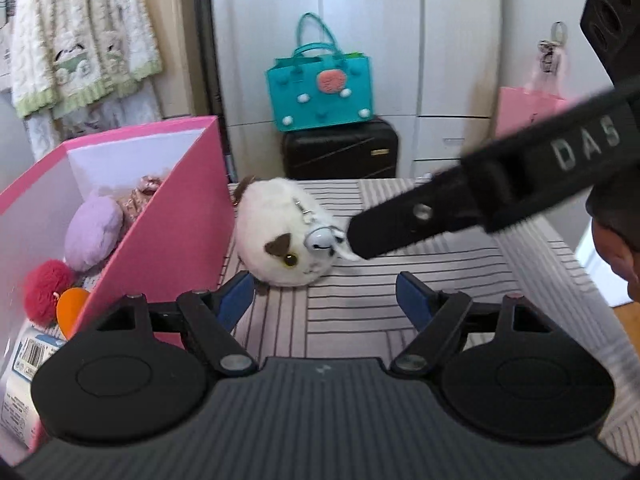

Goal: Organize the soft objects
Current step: 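Close both grippers on the white plush toy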

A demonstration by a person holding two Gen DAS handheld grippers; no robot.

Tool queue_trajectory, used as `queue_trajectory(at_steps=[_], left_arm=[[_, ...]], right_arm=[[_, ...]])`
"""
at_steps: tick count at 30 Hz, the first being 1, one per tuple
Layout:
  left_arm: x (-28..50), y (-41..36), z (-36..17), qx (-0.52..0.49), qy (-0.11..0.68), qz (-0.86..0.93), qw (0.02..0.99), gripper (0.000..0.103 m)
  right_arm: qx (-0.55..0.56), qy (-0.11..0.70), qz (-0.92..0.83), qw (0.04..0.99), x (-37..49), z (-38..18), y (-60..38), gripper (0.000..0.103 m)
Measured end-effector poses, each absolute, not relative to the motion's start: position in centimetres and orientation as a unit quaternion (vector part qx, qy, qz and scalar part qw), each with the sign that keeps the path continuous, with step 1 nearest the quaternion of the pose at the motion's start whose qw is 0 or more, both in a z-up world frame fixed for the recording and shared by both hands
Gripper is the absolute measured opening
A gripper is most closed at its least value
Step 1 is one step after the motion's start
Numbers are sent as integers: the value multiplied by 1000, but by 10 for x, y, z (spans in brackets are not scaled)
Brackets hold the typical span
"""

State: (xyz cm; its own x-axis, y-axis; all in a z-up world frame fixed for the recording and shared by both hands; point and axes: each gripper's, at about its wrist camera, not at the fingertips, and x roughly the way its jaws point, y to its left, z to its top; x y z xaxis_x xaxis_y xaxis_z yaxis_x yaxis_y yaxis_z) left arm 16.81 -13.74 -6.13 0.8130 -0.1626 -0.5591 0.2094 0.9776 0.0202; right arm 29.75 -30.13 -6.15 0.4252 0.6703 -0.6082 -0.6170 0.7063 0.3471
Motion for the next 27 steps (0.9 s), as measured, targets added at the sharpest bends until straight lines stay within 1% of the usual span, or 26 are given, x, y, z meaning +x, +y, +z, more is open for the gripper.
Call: queue_trajectory(at_steps=[8,17,20,21,23,24,27], left_arm=[[191,-149,-73,44,291,-31,955,78],[210,-152,-81,43,308,-17,950,78],[215,-153,-87,46,304,-21,951,78],[217,-154,-88,55,309,-22,949,78],[218,-155,-89,51,307,-20,950,83],[218,-155,-89,48,305,-17,951,84],[218,-158,-89,47,305,-17,951,84]], right_arm=[[30,401,392,827,338,-73,-274,86],[59,422,403,810,372,-94,-263,86],[72,419,407,808,378,-97,-264,84],[75,417,408,808,379,-98,-265,81],[78,418,408,808,380,-100,-267,71],[82,421,413,803,381,-101,-268,64],[95,425,416,798,380,-103,-272,59]])
